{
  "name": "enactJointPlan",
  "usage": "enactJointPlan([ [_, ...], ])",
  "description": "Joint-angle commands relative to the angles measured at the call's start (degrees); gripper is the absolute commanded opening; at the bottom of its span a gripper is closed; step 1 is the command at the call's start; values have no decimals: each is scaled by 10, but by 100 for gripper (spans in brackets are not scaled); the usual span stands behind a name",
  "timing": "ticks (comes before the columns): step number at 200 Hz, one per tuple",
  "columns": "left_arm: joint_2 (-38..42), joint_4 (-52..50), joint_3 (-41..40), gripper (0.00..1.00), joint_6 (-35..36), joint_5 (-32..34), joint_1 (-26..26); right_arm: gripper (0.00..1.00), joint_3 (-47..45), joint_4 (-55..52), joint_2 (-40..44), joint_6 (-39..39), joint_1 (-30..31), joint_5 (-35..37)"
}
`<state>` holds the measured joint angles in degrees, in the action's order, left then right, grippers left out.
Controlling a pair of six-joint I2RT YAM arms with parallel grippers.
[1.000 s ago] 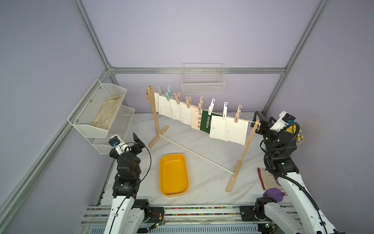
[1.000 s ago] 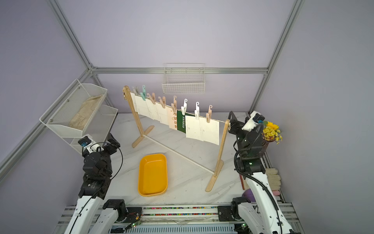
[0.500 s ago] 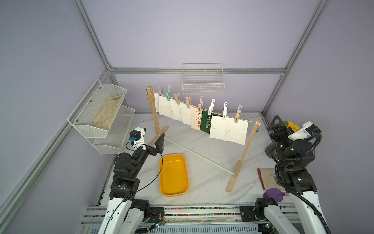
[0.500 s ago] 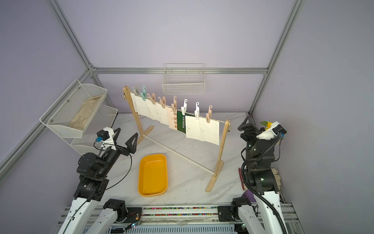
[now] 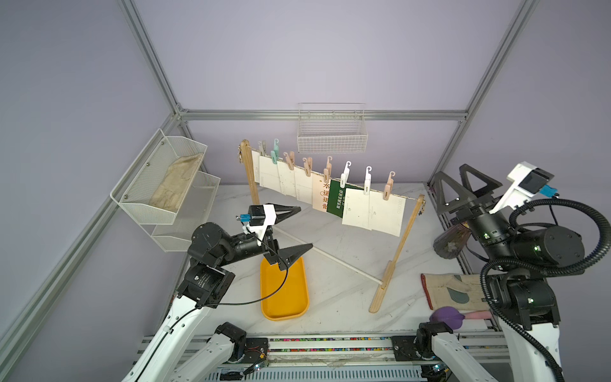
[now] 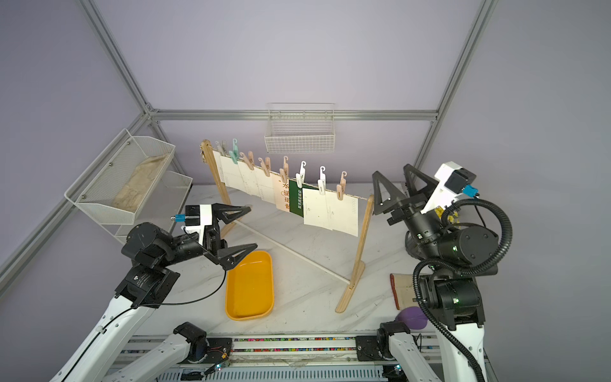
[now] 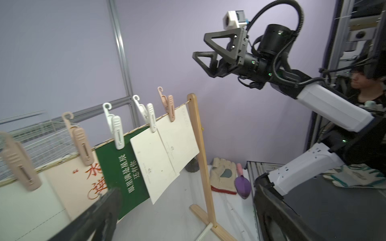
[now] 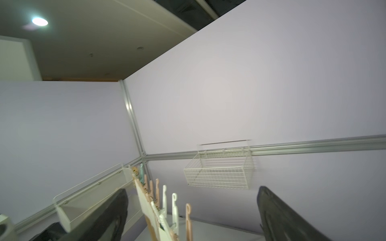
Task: Remove the postcards from the strings
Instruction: Pinch the postcard on the clothesline.
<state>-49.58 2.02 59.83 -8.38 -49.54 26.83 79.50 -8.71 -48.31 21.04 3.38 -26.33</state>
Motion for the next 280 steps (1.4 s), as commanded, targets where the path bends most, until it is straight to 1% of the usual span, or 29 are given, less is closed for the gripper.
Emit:
enactJointPlan([
  [1,-44,5,52,100,1,-43,41,97,39,-66,-41,-21,0,-189],
  [11,-68,5,67,99,5,-48,59,97,47,-79,-48,-22,-1,-210],
  [25,-104,4,83,99,12,-48,78,97,58,-108,-53,-39,-1,-221],
  [45,-156,5,106,97,10,-17,102,97,72,-155,-60,-77,-1,-237],
  [66,-207,23,128,96,-9,18,126,97,86,-207,-73,-107,0,-226],
  [77,-231,41,137,96,-20,22,136,97,91,-215,-75,-116,-1,-218],
  [93,-262,55,152,96,-33,47,152,97,96,-222,-75,-124,0,-204],
  [102,-278,63,159,96,-35,65,158,97,97,-222,-75,-127,-1,-199],
  [106,-286,67,163,96,-51,72,161,97,98,-222,-74,-128,0,-198],
  [123,-309,86,176,95,-66,95,170,97,98,-219,-75,-126,-1,-196],
  [124,-319,87,177,95,-67,96,171,97,97,-219,-74,-125,0,-196],
  [130,-338,94,180,95,-68,103,174,97,97,-218,-74,-125,0,-194],
  [152,-370,100,195,93,-65,144,182,97,97,-218,-74,-127,0,-185],
  [187,-390,106,196,92,-57,236,183,97,95,-225,-75,-133,-1,-170],
  [199,-389,116,190,92,-53,254,184,97,94,-224,-76,-133,0,-171],
  [215,-394,125,188,93,-52,251,183,97,93,-226,-79,-136,-1,-172],
  [247,-400,158,186,92,-53,203,183,97,93,-229,-85,-139,0,-175],
  [270,-399,184,179,90,-53,162,183,97,92,-229,-87,-140,-1,-174],
  [280,-400,191,177,87,-53,148,183,97,90,-230,-89,-139,-1,-175],
])
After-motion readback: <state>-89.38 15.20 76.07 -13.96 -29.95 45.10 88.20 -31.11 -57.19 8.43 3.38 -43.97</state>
